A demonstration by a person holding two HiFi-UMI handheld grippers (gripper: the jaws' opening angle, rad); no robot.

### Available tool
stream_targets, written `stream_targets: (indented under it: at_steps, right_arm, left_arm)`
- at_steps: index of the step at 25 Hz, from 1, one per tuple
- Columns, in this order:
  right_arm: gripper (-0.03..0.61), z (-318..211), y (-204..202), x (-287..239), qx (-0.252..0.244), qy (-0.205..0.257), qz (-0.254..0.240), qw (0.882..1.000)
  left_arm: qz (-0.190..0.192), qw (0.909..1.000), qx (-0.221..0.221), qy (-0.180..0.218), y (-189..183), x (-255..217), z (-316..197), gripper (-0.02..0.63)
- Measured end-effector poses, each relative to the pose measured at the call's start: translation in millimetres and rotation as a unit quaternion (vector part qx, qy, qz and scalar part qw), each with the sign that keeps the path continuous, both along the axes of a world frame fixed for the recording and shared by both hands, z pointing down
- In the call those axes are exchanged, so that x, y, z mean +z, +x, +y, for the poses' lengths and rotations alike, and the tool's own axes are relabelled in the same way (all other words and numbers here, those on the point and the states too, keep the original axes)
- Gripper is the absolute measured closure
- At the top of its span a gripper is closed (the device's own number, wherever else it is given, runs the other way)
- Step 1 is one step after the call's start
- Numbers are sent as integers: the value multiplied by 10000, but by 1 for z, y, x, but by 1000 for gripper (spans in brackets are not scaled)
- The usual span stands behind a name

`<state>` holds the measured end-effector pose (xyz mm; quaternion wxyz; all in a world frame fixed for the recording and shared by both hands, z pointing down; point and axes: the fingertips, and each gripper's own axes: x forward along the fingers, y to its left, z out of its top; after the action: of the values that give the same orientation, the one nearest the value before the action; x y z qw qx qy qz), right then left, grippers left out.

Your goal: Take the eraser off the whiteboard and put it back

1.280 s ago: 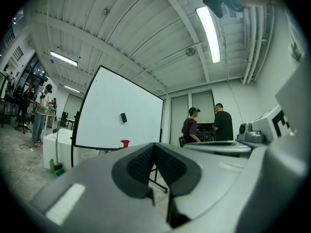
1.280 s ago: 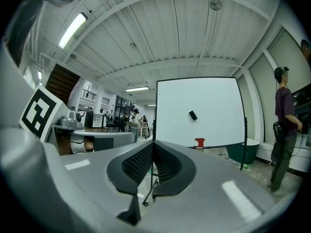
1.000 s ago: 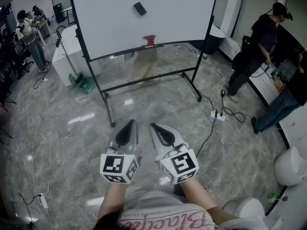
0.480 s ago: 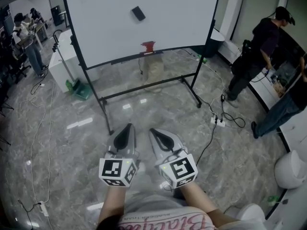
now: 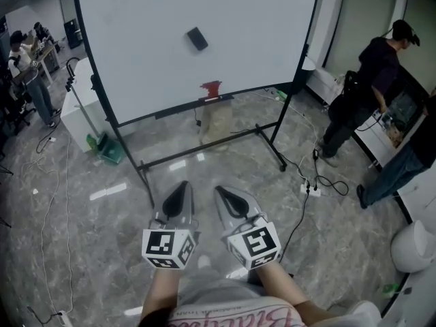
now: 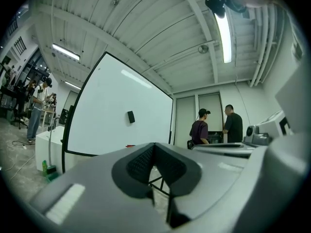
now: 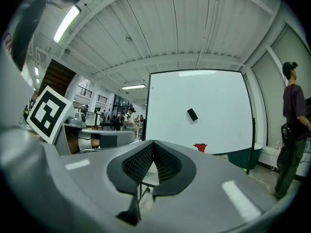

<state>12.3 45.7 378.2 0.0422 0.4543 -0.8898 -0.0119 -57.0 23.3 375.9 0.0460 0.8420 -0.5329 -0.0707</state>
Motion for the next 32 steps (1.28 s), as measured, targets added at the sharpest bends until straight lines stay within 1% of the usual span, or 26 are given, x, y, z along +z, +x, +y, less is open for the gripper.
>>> stream_targets:
  at_steps: [3,6,11,20,24,32]
  right_arm:
    - [577,-35,-10,-12,77,203,-64,9997]
    - [577,-63,-17,-19,181,314,-84,9993]
    - [577,-98,-25,-13,172,206,-193,9995]
    - [577,-160,-24,-14,224,248,-288,9990]
    - [577,-194,-21,-13,264,253,-268,9990]
    - [577,-285,-10,-29,430,444,-396,9973]
  left_arm:
    - [-2,9999,74,89,-8,-9,-32,614]
    - [-2,9998,158,128,-13,-11,-60,614]
    - [-14,9995,297,70,-14,-5,-93,614]
    - [36,9997,241,-55,-19,5,-152,614]
    - [19,9998,214,-45,-20,6,-184,614]
    - [-42,10000,40,38,-26,1,-262,614]
